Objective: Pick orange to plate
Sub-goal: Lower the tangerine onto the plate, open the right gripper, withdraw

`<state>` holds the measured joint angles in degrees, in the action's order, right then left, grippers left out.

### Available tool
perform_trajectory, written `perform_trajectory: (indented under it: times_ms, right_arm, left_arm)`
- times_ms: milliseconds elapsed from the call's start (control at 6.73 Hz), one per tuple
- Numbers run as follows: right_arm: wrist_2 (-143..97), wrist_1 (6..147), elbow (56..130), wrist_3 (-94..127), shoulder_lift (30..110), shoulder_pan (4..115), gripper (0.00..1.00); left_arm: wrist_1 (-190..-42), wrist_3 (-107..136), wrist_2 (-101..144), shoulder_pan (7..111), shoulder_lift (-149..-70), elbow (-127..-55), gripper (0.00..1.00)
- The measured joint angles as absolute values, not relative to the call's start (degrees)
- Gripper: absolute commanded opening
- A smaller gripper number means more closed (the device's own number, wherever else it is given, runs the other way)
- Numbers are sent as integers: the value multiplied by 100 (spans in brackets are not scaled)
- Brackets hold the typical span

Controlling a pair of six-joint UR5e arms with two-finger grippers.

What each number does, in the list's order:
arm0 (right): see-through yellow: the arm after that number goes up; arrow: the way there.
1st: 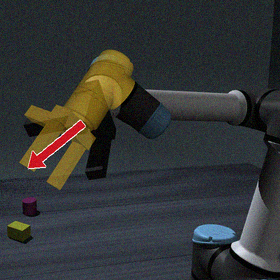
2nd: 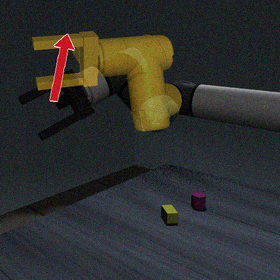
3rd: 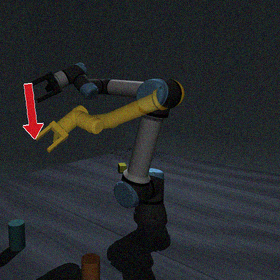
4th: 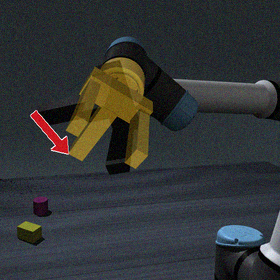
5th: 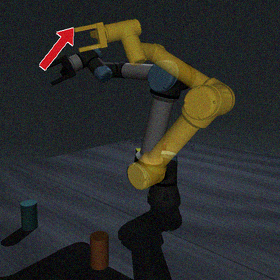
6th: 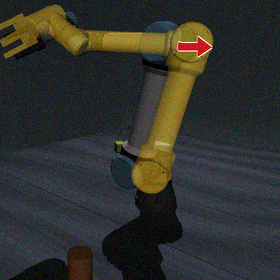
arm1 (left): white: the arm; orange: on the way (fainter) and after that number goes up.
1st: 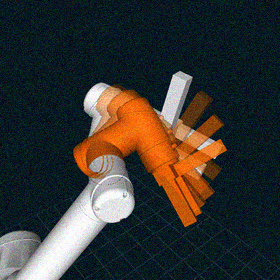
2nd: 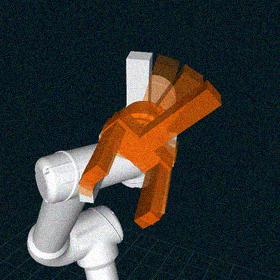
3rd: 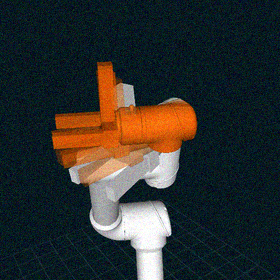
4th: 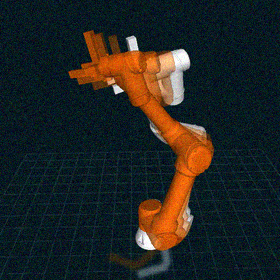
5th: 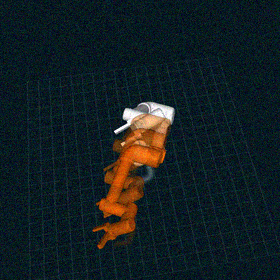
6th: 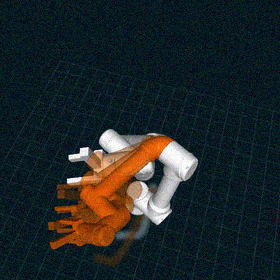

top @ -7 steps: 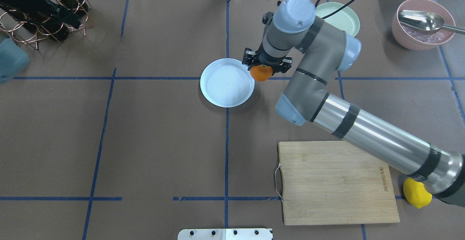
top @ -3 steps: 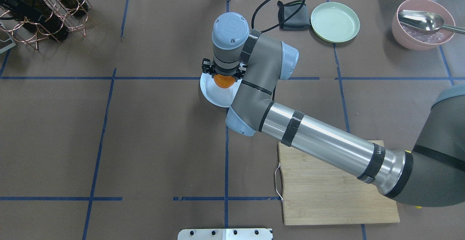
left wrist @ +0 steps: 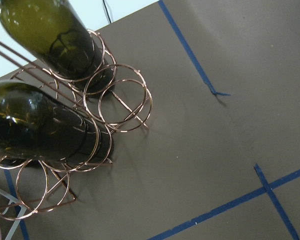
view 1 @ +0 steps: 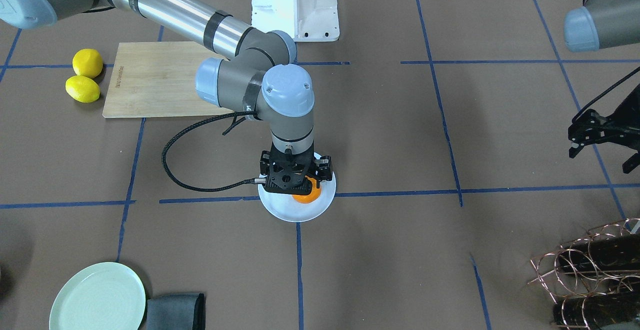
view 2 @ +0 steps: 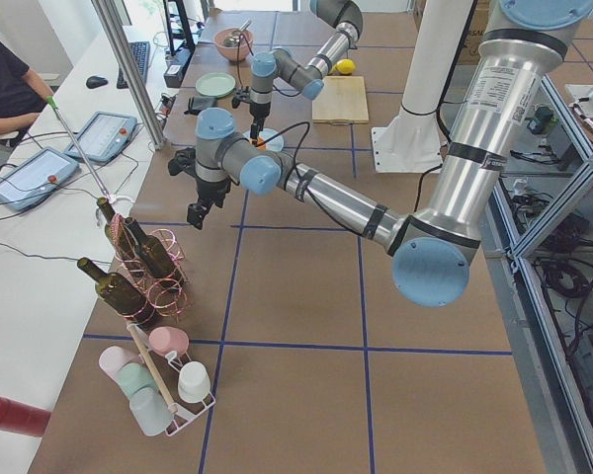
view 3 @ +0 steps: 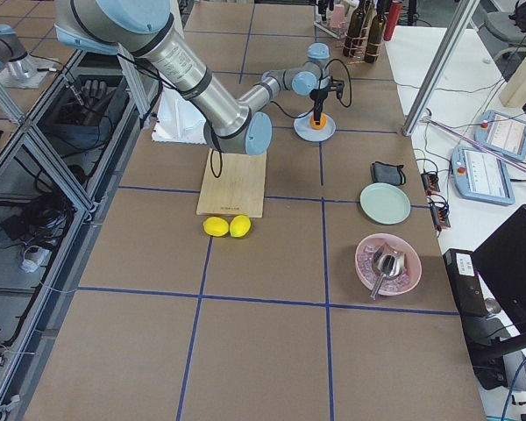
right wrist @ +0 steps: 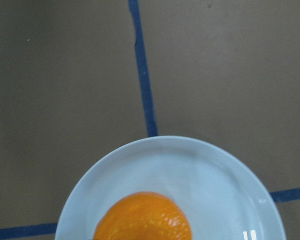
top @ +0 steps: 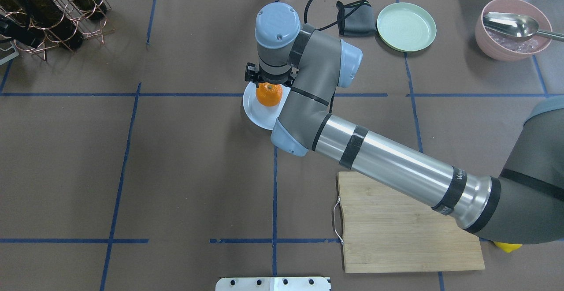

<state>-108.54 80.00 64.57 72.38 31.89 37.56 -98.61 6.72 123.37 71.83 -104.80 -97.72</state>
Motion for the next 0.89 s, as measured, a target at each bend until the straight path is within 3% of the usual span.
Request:
perform_trajectory:
  times_ms: [297,594,891]
  right_arm:
    - [-11764,8711,7443,6050,3945,4604,100]
    - [-12422,9018,8536,4165,5365,5722,100]
    - [-12998,9045,8721,2001,6453,7019,100]
  left_arm:
    - [-9838,558,12306,7455,-10415,-9573,100]
    - [-9712,537,12353,7690,-10365,-9326,100]
    - [-9319,526,12612,7942,-10294,-9245,100]
